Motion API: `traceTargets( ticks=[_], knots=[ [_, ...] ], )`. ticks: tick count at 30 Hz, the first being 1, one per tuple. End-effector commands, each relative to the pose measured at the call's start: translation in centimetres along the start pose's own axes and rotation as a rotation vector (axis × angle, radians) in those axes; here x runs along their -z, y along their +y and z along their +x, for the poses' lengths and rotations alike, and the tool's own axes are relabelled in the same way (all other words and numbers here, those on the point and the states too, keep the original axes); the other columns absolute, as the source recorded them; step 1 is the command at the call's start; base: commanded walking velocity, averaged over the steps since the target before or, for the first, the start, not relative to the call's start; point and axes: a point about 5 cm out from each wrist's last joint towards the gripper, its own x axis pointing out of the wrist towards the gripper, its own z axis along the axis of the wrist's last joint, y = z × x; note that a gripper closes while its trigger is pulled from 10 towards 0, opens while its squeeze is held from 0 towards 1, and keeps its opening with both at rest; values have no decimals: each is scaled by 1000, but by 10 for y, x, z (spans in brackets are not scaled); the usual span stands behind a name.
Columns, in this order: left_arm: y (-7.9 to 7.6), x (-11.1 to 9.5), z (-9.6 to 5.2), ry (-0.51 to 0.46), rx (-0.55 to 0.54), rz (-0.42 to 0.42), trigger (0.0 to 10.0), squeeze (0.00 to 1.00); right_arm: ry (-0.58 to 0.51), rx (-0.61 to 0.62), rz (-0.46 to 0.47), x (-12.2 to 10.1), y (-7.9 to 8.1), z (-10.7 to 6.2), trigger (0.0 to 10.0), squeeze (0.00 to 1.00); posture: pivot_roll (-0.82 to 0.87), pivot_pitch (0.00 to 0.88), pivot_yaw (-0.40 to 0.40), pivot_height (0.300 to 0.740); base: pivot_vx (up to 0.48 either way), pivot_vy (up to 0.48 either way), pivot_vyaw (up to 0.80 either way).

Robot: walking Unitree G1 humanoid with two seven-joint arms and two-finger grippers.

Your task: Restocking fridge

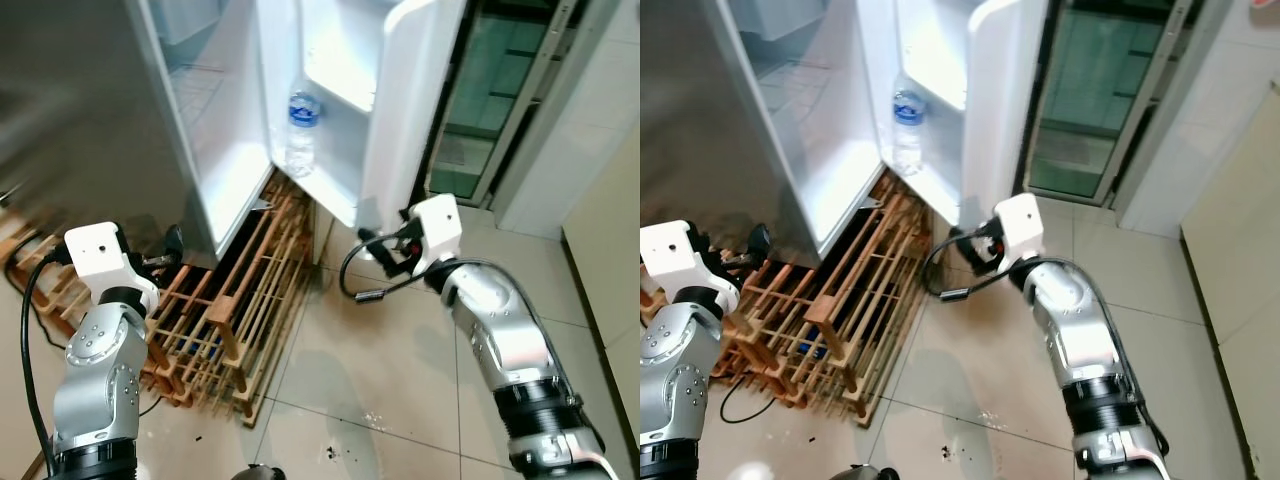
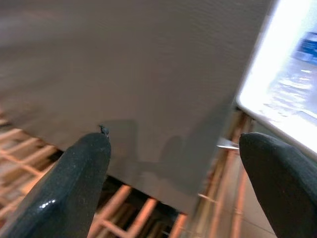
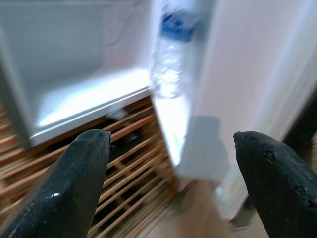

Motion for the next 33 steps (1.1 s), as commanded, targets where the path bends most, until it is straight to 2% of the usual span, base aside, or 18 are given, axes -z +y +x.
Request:
traceTargets(
  ticks=[1, 4, 9, 19, 24, 31, 33],
  knots=[
    [0, -2, 4, -19, -47, 24, 10000, 0, -10, 65, 0, -2, -11, 1, 10000, 0, 16, 0, 8, 740, 0, 0, 0],
    [-1, -2, 5, -21, -83, 36, 10000, 0, -46, 83, 26, -6, -13, 5, 10000, 0, 13, 0, 11, 740, 0, 0, 0],
    [-11, 4, 4, 15, -154, 12, 10000, 0, -55, 109, 10, -8, -14, 15, 10000, 0, 8, 0, 18, 740, 0, -465, 483],
    [-21, 4, 11, 28, -160, 35, 10000, 0, -91, 91, 44, -6, -5, 19, 10000, 0, 4, 0, 25, 740, 0, -445, 481],
    [-32, 4, 14, 30, -118, 52, 10000, 0, -91, 90, 49, -2, -3, 17, 10000, 0, -4, 0, 34, 740, 0, -439, 444],
    [-37, 5, 16, 32, -90, 79, 10000, 0, -94, 106, 45, -1, -7, 15, 10000, 4, -7, 0, 41, 740, 0, -437, 441],
    [-37, 6, 16, 38, -85, 88, 10000, 0, -97, 107, 42, -1, -8, 14, 10000, 12, -6, 0, 41, 740, 0, 0, 434]
  ],
)
